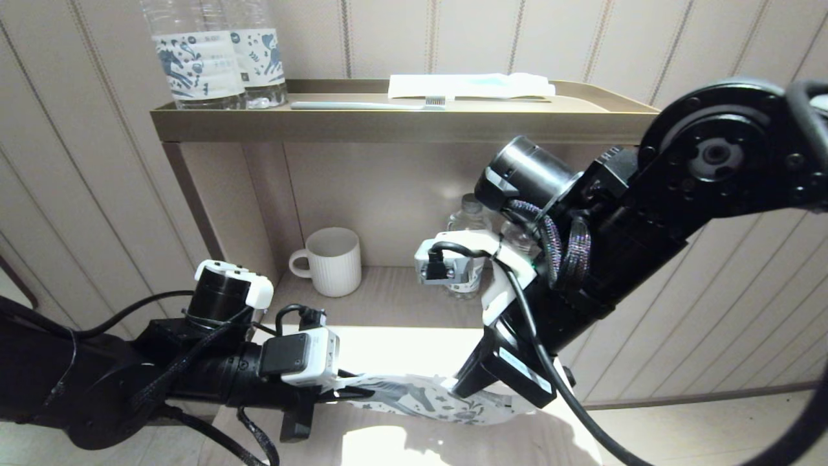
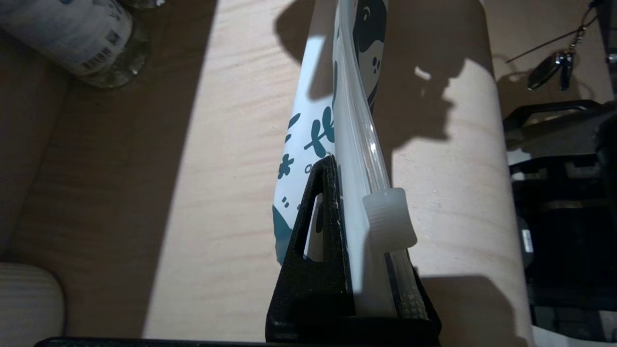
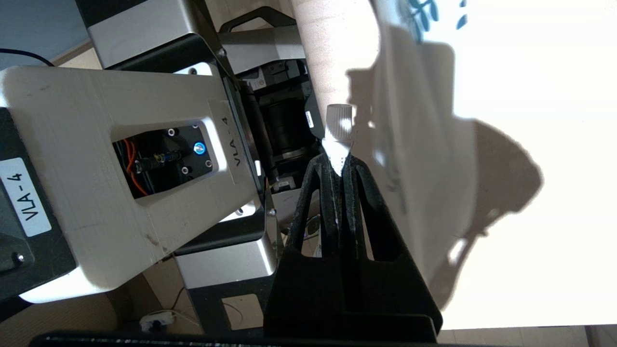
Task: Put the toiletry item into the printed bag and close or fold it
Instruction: Place the toothpaste in the storage bag
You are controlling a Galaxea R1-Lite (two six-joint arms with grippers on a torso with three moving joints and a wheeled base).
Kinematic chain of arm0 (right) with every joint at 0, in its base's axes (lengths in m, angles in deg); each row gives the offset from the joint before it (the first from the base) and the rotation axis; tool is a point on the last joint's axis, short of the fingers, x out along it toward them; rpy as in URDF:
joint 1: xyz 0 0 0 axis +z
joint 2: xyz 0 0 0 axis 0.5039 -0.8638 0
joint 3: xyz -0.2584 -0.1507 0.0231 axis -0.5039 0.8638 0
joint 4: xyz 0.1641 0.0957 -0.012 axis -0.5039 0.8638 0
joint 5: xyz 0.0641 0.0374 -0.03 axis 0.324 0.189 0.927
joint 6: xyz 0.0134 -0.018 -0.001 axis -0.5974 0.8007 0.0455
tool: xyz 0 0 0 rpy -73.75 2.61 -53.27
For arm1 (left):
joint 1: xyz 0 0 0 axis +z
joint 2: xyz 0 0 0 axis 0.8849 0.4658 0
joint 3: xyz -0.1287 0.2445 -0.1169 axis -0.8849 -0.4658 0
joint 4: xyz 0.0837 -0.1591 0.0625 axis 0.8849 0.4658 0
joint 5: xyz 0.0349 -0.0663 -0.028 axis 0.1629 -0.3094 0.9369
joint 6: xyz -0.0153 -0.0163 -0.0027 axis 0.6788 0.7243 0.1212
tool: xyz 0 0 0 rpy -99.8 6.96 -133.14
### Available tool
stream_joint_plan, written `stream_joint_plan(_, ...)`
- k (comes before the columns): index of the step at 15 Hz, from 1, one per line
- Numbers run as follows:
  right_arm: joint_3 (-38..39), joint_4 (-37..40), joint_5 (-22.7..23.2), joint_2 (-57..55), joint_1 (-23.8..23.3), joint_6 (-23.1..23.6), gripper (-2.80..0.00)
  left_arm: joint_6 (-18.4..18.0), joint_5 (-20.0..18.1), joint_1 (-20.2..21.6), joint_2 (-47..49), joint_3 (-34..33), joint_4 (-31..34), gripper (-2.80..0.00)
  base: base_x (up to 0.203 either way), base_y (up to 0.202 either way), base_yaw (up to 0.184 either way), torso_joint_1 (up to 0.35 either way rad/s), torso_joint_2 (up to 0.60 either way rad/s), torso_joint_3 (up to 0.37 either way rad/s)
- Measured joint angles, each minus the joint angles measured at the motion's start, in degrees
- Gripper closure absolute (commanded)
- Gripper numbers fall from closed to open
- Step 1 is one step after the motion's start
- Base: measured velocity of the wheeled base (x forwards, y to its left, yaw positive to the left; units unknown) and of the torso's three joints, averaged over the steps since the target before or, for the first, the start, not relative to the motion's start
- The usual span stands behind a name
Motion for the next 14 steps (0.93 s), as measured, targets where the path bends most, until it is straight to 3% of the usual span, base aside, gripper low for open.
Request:
stream_joint_plan(4, -0.4, 0.1, 0.1, 1.2, -0.5, -0.4, 0.0, -0.1, 0.4, 0.0, 0.4, 1.8, -7.7, 0.0, 0.0, 0.0, 0.0, 0.0, 0.0, 0.0)
stream_joint_plan(6, -0.5, 0.2, 0.2, 2.0, -1.1, -1.3, 0.0, -0.7, 1.1, 0.0, -0.3, 2.8, -7.2, 0.0, 0.0, 0.0, 0.0, 0.0, 0.0, 0.0)
stream_joint_plan(8, -1.0, 0.2, 0.1, 2.6, -1.4, -4.2, 0.0, -3.7, 2.6, 0.1, -0.9, 2.9, -6.5, 0.0, 0.0, 0.0, 0.0, 0.0, 0.0, 0.0)
stream_joint_plan(12, -3.5, 0.6, -0.4, 3.9, -1.5, -17.3, 0.0, -11.0, 7.6, -0.1, -1.2, 2.0, -5.4, 0.0, 0.0, 0.0, 0.0, 0.0, 0.0, 0.0)
stream_joint_plan(14, -4.1, 2.6, -1.7, 3.9, -2.8, -23.1, 0.0, -11.7, 8.6, -0.2, -1.3, 1.9, -5.1, 0.0, 0.0, 0.0, 0.0, 0.0, 0.0, 0.0)
